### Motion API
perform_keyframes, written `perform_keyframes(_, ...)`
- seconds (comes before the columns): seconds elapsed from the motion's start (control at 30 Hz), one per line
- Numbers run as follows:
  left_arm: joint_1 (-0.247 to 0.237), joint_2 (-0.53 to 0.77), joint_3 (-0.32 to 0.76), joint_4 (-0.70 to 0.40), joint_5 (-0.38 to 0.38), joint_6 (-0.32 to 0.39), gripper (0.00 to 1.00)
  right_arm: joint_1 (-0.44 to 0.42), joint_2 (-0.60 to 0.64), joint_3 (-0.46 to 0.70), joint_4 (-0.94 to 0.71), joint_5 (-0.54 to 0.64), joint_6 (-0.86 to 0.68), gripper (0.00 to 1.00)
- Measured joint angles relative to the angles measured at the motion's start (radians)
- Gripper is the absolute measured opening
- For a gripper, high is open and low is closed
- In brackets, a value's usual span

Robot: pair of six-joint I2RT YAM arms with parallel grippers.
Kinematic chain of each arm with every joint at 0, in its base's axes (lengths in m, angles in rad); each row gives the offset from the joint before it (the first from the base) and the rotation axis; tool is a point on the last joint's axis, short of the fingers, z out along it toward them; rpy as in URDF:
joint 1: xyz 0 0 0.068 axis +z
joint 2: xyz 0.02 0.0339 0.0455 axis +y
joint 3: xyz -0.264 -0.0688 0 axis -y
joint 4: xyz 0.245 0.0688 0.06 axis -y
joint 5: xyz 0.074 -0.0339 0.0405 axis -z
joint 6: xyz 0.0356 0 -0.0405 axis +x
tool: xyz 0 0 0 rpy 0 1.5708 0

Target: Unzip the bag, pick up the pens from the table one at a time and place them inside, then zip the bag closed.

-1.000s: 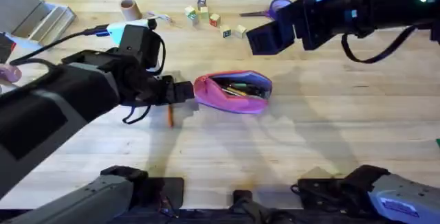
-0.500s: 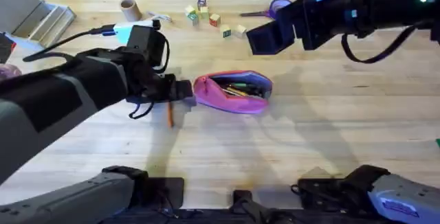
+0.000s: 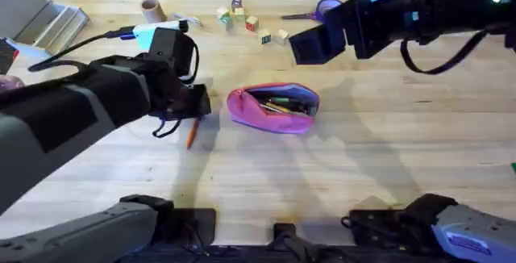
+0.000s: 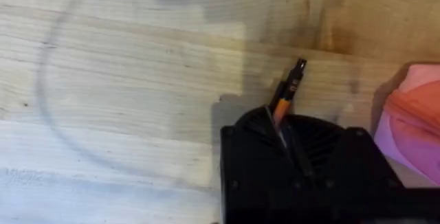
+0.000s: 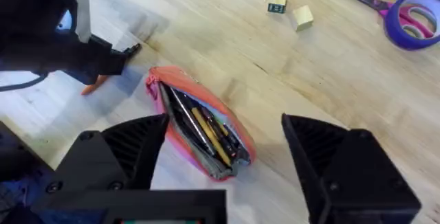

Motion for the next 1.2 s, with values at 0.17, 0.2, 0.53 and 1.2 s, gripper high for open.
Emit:
perform_keyframes(0.17, 0.0, 0.0, 0.002, 0.0, -0.001, 0.0, 0.047, 0.0, 0.0, 0.0, 0.0, 0.0, 0.0, 0.998)
perform_keyframes(0.2, 0.0, 0.002, 0.005, -0.002, -0.002, 0.0, 0.045, 0.0, 0.0, 0.0, 0.0, 0.0, 0.0, 0.998)
perform_keyframes(0.53, 0.0, 0.034, 0.188, -0.011, -0.037, 0.008, 0.042, 0.0, -0.014, 0.0, 0.0, 0.0, 0.0, 0.998)
perform_keyframes(1.2, -0.265, 0.034, 0.402, 0.264, -0.056, 0.148, 0.043, 0.0, -0.276, 0.0, -0.243, 0.0, -0.029, 0.997)
